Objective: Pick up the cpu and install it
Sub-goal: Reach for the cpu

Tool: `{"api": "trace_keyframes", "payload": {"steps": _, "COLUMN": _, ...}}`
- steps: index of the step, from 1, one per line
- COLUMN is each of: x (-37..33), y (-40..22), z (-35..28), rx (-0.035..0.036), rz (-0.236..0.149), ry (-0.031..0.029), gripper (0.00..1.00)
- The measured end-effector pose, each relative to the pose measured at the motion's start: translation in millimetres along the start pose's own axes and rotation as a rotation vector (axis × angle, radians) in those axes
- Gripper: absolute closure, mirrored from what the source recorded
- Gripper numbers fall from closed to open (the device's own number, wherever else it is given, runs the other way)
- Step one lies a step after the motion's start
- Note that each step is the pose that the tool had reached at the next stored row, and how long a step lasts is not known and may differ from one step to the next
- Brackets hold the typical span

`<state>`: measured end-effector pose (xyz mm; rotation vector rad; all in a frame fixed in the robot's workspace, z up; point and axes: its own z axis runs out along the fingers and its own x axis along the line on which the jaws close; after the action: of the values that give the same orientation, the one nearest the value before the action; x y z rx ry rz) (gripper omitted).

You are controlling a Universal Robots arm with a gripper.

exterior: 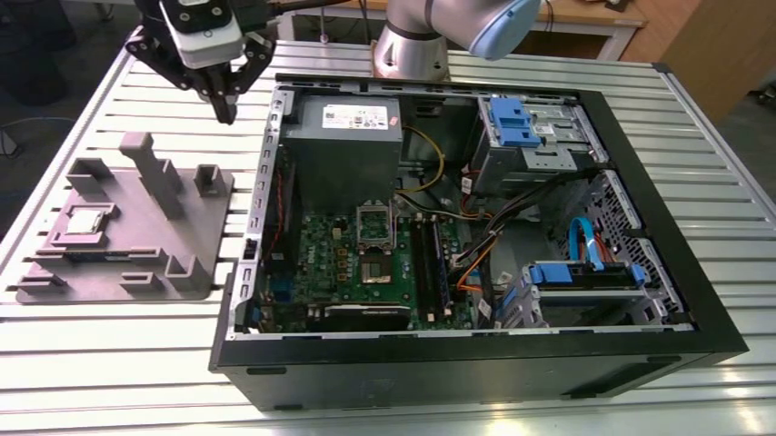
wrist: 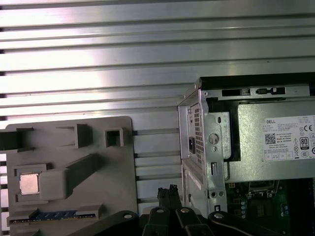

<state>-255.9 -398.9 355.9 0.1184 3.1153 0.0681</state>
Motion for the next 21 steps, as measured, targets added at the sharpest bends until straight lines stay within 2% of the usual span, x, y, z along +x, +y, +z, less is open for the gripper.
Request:
{"api": "trace_keyframes", "payload": {"steps": 15, "x": 7.3, "y": -0.6, "z": 0.9, "rx": 0.0003, "rz": 0.000, "ry": 0.0004, "gripper": 0.90}}
{"api": "trace_keyframes", "payload": {"steps": 21, "x": 8.4, "y": -0.4, "z": -2.6, "rx": 0.0012, "rz": 0.000, "ry": 0.0001, "gripper": 0.90}}
